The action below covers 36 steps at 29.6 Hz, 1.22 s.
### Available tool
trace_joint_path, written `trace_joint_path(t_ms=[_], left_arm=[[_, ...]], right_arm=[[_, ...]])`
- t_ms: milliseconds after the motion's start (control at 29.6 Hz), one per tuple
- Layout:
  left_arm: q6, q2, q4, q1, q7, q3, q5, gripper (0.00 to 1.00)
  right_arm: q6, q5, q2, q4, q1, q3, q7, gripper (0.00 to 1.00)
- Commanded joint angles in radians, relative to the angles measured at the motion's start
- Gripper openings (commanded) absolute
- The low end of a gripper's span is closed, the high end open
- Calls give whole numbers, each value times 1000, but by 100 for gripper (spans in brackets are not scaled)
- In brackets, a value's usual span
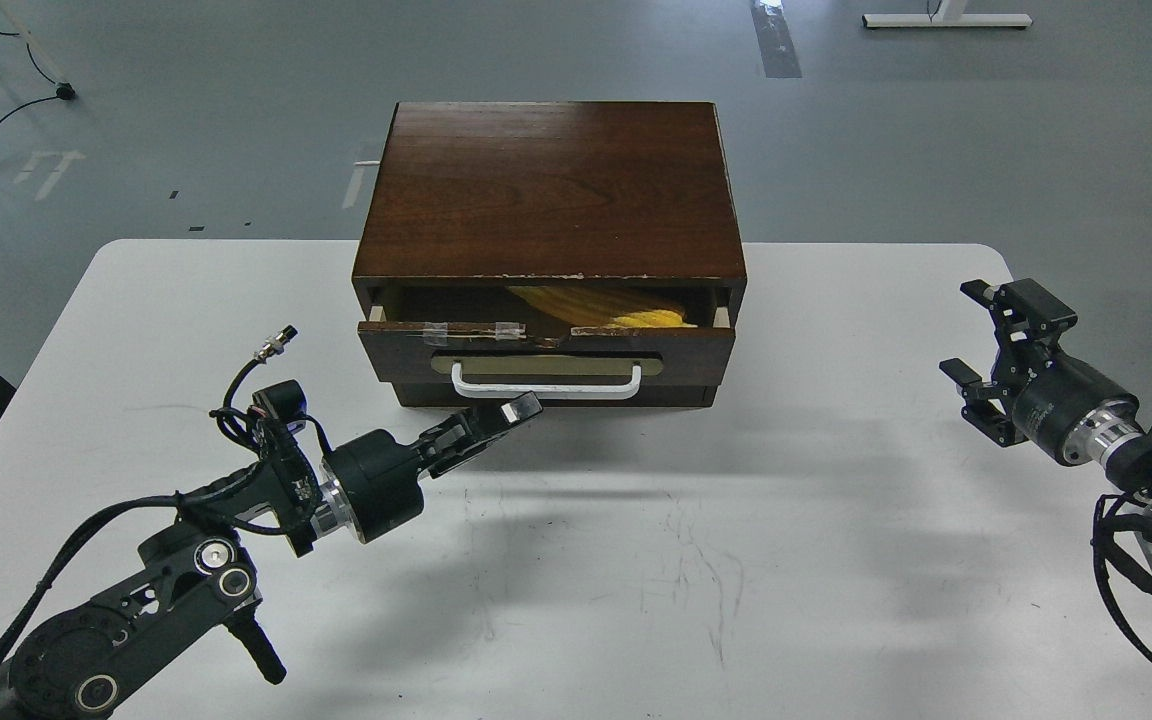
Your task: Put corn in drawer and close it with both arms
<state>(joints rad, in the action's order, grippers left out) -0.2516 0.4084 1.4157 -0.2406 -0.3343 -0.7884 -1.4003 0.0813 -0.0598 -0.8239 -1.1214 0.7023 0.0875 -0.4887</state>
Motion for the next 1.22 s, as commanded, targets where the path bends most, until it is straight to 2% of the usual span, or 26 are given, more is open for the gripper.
trace_joint_path(t_ms=[0,777,1182], left_arm=[[-2,-7,-15,-12,0,0,0,0],[-17,-36,-136,-118,-2,20,23,0],[-20,-36,-156,-135,-2,18,24,0]], right_arm=[[0,0,-1,0,-1,0,0,98],[0,0,-1,0,-23,2,0,98],[0,2,-1,0,-30,2,0,98]])
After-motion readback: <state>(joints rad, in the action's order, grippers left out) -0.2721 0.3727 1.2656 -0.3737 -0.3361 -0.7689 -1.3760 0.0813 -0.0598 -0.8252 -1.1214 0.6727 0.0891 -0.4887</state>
